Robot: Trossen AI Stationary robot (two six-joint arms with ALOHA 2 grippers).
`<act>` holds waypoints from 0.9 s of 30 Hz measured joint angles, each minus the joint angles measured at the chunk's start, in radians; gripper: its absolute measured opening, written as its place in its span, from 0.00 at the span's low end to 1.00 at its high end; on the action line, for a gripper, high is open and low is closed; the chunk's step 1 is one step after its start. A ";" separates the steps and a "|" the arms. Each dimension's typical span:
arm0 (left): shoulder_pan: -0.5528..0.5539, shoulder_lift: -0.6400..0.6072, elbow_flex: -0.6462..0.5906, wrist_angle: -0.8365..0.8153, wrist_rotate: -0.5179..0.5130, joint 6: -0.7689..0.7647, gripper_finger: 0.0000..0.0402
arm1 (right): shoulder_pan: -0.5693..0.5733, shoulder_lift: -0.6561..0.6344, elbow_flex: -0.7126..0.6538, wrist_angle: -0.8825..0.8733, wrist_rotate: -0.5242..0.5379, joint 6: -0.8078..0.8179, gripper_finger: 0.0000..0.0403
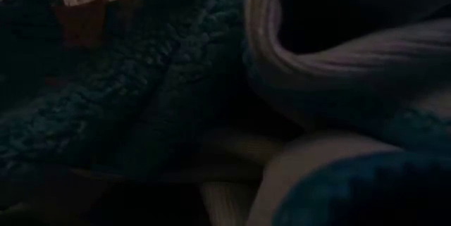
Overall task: Sort microfiber towel by color & place in baskets
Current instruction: Put the light green microfiber cloth into the top transparent bin
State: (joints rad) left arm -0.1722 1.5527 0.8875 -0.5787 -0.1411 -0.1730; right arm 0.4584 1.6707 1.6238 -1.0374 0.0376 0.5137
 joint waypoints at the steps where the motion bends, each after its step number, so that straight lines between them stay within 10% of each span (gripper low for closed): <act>1: 0.000 0.015 0.000 0.001 -0.001 0.000 0.41 | 0.000 0.000 0.000 0.000 0.000 0.000 0.57; 13: 0.000 0.097 0.000 0.000 -0.006 0.000 0.38 | 0.000 0.000 0.000 0.000 0.000 0.000 0.57; 27: 0.000 0.033 0.000 -0.006 0.001 -0.031 0.02 | 0.000 0.000 0.000 0.001 0.000 0.000 0.57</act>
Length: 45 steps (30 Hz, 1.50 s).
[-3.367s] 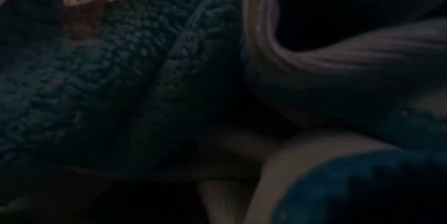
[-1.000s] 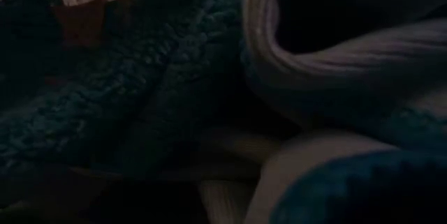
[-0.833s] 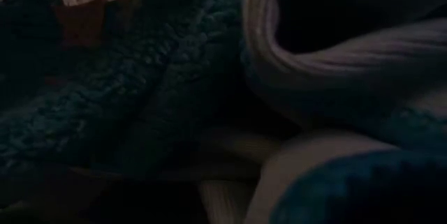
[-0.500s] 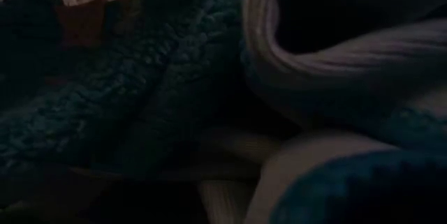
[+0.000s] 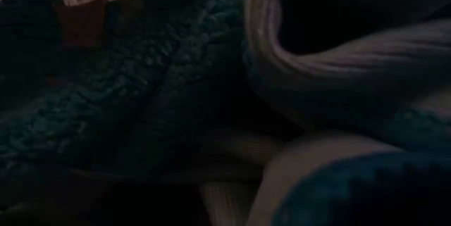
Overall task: Sort microfiber towel by color & place in baskets
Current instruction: Put the light green microfiber cloth into the top transparent bin
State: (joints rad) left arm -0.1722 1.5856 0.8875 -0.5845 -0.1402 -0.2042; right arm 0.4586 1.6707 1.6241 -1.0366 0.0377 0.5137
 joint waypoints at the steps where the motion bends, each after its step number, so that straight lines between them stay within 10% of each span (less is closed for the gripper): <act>1: 0.000 -0.003 0.000 0.003 0.001 -0.003 0.02 | 0.000 0.000 0.000 0.001 0.000 0.000 0.57; 45: 0.149 -0.462 0.598 -0.073 -0.229 0.176 0.00 | 0.000 0.000 0.000 0.041 0.001 -0.004 0.57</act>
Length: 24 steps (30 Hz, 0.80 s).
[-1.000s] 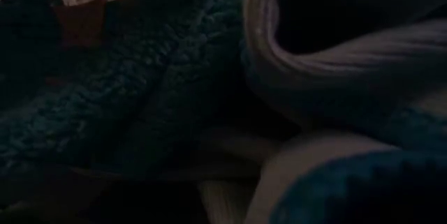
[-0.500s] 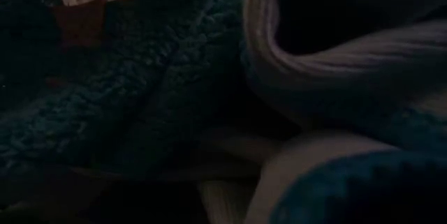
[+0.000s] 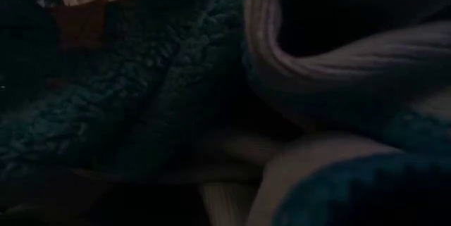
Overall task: Sort microfiber towel by color & place in baskets
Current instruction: Put the light green microfiber cloth into the top transparent bin
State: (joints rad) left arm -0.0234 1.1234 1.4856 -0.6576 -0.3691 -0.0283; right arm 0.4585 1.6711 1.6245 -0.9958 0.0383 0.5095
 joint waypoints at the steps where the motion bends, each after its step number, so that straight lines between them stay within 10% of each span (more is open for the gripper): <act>1: 0.006 -0.003 0.025 0.000 -0.014 0.013 0.00 | 0.000 0.000 0.000 0.000 0.000 0.000 0.57; 12: 0.109 -0.011 0.251 0.005 -0.105 0.140 0.00 | 0.000 0.000 0.000 0.000 0.000 0.000 0.57; 24: 0.243 -0.008 0.231 -0.179 -0.092 0.091 0.00 | 0.000 0.000 0.000 0.000 0.000 -0.002 0.57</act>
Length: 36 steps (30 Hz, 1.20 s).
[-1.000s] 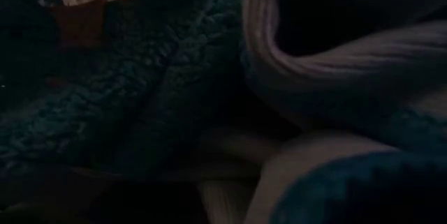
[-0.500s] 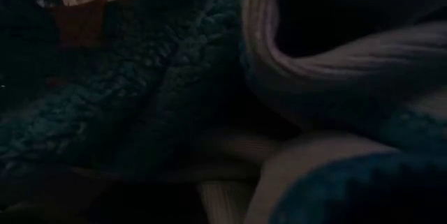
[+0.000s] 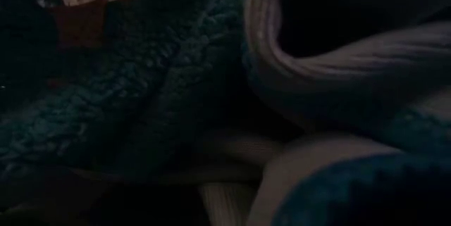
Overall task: Sort microfiber towel by color & place in baskets
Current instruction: Put the light green microfiber cloth into the top transparent bin
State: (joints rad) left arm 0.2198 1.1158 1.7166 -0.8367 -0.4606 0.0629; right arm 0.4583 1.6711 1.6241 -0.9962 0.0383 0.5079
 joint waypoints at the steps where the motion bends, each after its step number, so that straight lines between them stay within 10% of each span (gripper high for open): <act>1: 0.008 0.003 -0.010 -0.008 0.009 -0.004 0.00 | 0.000 0.000 0.000 0.000 0.000 -0.005 0.57; 11: 0.091 0.004 -0.130 -0.103 0.010 -0.035 0.00 | 0.000 0.000 0.000 0.001 0.000 -0.020 0.57; 36: 0.194 0.002 -0.909 0.012 0.141 -0.113 0.00 | 0.000 0.000 0.000 0.001 0.001 -0.020 0.57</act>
State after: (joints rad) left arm 0.4141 1.1183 0.8076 -0.8246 -0.3198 -0.0505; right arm 0.4583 1.6711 1.6238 -0.9954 0.0391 0.4881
